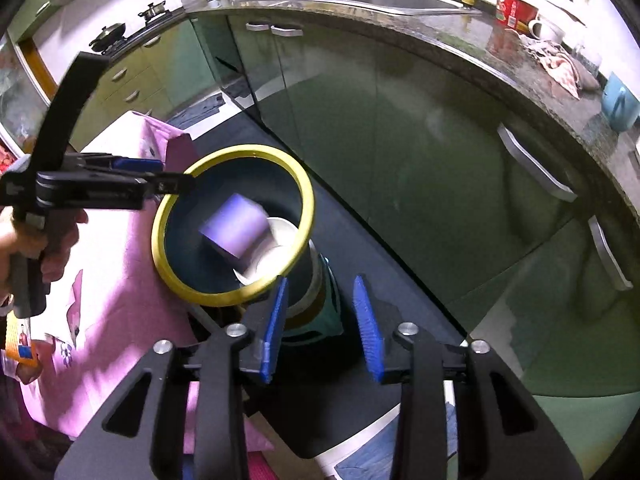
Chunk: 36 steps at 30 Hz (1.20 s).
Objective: Collect trash
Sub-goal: 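Grasp the purple cream box with the left gripper and drop it into the bin, then grasp the white tissue with the right gripper and drop it into the bin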
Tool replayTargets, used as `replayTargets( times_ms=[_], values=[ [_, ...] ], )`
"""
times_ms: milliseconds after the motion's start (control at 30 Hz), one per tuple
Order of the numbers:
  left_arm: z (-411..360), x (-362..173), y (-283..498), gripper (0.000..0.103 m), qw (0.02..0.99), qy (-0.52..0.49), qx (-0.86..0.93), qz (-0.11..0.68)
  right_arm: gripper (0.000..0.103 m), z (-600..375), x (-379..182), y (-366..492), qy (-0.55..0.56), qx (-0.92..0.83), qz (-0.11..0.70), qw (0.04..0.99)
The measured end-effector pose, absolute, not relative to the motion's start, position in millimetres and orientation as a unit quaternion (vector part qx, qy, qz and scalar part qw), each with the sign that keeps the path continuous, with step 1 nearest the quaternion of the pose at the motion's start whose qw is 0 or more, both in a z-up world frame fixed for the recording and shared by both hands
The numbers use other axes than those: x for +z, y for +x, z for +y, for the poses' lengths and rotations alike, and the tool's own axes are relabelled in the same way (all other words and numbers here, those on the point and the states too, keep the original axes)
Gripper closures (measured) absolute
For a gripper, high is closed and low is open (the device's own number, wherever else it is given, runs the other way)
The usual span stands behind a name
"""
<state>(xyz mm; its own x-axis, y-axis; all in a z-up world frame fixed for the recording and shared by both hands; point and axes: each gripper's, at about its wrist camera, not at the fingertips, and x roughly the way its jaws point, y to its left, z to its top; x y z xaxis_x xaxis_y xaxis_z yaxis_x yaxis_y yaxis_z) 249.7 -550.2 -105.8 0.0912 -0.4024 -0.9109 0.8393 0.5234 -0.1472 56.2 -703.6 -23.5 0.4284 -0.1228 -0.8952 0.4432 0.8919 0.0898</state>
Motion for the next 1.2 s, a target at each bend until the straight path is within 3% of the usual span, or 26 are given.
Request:
replayTargets(
  times_ms=[267,567,833,900,1000,1200],
  values=[
    [-475,-35,241,0.025,0.726,0.158,-0.458,0.487,0.063,-664,-26,69,0.151,-0.119,0.512,0.837],
    [-298,54,214,0.017,0.823,0.122,-0.403,0.381,0.052,-509,-29,126,0.1,0.108,0.525,0.839],
    [-158,50,176,0.015,0.885,0.079,-0.299,0.349,0.052,-415,-50,177,0.058,0.206,0.548,0.809],
    [-132,46,171,0.015,0.892,0.069,-0.28,0.348,0.048,-403,-57,186,0.049,0.21,0.554,0.804],
    [-104,40,164,0.015,0.897,0.052,-0.264,0.352,0.042,-396,-63,193,0.038,0.209,0.561,0.8],
    [-91,25,163,0.015,0.889,0.045,-0.272,0.365,0.041,-381,-78,195,0.016,0.193,0.583,0.789]
  ],
)
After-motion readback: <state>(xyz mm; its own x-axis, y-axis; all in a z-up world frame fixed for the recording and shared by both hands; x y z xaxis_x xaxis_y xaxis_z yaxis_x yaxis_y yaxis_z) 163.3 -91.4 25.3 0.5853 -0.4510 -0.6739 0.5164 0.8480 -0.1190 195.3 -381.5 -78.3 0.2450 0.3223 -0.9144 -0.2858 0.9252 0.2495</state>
